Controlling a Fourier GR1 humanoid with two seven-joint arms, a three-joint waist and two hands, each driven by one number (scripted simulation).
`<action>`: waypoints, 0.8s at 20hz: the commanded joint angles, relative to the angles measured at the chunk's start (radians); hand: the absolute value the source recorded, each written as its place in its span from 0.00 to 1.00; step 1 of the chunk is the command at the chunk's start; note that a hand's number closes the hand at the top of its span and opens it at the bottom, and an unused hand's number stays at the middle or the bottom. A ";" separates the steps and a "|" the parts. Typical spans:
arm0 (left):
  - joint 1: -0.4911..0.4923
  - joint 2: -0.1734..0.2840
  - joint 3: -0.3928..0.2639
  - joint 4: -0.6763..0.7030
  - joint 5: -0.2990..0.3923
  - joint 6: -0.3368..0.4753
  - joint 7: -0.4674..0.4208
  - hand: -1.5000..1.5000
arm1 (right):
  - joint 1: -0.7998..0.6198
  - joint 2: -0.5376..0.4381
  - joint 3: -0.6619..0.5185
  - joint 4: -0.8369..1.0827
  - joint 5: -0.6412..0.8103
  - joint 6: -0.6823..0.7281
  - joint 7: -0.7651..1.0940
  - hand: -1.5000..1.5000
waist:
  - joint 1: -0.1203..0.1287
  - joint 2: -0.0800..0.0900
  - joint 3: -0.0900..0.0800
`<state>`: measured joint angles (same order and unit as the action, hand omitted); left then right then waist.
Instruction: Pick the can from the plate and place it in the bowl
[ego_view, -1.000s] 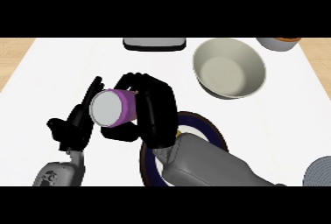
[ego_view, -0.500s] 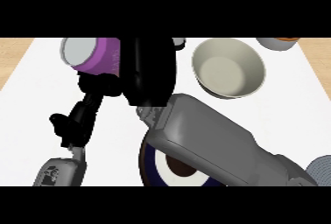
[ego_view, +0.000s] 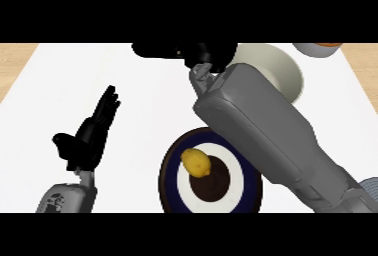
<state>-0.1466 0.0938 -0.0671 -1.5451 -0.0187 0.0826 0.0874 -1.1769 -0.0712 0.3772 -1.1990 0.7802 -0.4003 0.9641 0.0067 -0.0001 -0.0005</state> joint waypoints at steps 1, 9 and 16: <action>-0.034 0.001 0.027 0.036 0.012 -0.002 -0.008 0.50 | -0.041 -0.044 -0.042 0.118 0.023 0.074 -0.012 1.00 | 0.001 0.003 0.000; 0.004 0.004 0.004 -0.064 0.012 -0.015 0.053 0.50 | 0.002 -0.144 -0.089 0.318 0.056 0.090 -0.173 1.00 | 0.012 0.003 0.000; 0.037 -0.023 -0.021 -0.045 -0.022 -0.001 0.005 0.50 | 0.138 -0.181 -0.142 0.405 0.083 -0.019 -0.311 1.00 | 0.007 0.002 0.001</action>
<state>-0.1602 0.0779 -0.0670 -1.5442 -0.0309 0.0841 0.1006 -1.0907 -0.2314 0.2616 -0.8500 0.8464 -0.3799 0.7165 0.0115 0.0035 -0.0001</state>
